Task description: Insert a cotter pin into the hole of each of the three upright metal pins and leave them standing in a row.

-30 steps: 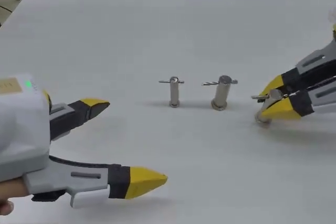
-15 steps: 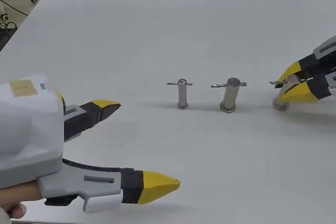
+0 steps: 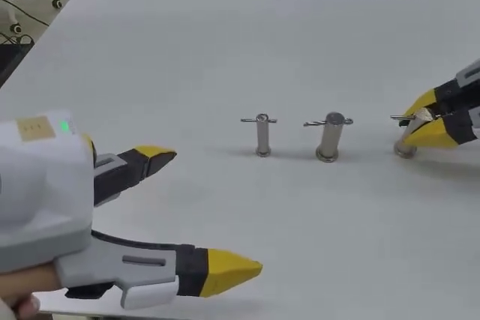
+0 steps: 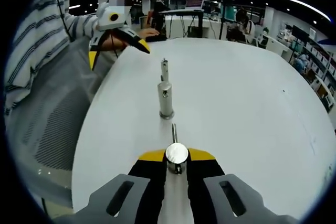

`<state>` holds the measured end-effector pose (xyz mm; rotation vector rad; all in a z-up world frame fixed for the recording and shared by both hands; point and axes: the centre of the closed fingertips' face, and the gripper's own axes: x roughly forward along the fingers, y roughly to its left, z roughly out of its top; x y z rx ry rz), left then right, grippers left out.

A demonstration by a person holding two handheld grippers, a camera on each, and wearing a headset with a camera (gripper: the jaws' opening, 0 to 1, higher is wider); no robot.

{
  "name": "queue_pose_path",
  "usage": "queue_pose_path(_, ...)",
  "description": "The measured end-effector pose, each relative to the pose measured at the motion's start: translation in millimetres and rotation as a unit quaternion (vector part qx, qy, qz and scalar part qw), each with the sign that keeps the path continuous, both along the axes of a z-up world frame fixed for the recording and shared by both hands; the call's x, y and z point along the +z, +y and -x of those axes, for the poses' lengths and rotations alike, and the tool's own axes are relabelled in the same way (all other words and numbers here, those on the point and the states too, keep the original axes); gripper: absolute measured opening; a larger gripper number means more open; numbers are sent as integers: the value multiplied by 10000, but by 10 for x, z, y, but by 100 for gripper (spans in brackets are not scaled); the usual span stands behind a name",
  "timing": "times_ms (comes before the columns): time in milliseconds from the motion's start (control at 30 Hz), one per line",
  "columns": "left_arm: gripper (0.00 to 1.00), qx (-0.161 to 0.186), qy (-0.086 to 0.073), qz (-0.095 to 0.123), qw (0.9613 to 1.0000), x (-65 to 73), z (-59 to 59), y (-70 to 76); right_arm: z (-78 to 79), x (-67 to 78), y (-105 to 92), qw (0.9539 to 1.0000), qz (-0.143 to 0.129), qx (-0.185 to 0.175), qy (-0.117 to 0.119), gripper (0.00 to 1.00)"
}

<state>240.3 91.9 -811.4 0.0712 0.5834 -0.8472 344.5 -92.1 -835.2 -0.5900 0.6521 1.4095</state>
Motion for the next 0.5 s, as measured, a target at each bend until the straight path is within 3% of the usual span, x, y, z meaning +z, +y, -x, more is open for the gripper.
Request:
queue_pose_path(67, 99, -4, -41, 31, 10000, 28, 1, -4, 26, 47, 24, 9999, -138, -67, 46, 22)
queue_pose_path(200, 99, 10, -134, 102, 9999, 88, -13, -12, 21, 131, -2, 9994, -92, -326, -104, 34)
queue_pose_path(267, 99, -14, -192, 147, 9997, 120, -13, -25, 61, 203, 18, 9980, -279, -565, 18, 44)
queue_pose_path(333, 99, -39, -204, 156, 9997, 131, -8, -36, 75, 293, 54, 9946, -604, -840, 93, 53)
queue_pose_path(467, 99, -31, -248, 149, 9996, 152, -10, -45, 121, 440, 9, 9861, -984, -1335, 50, 57)
queue_pose_path(500, 99, -22, -224, 191, 9996, 163, 2, -49, 144, 477, -13, 9818, -1101, -1543, 96, 60)
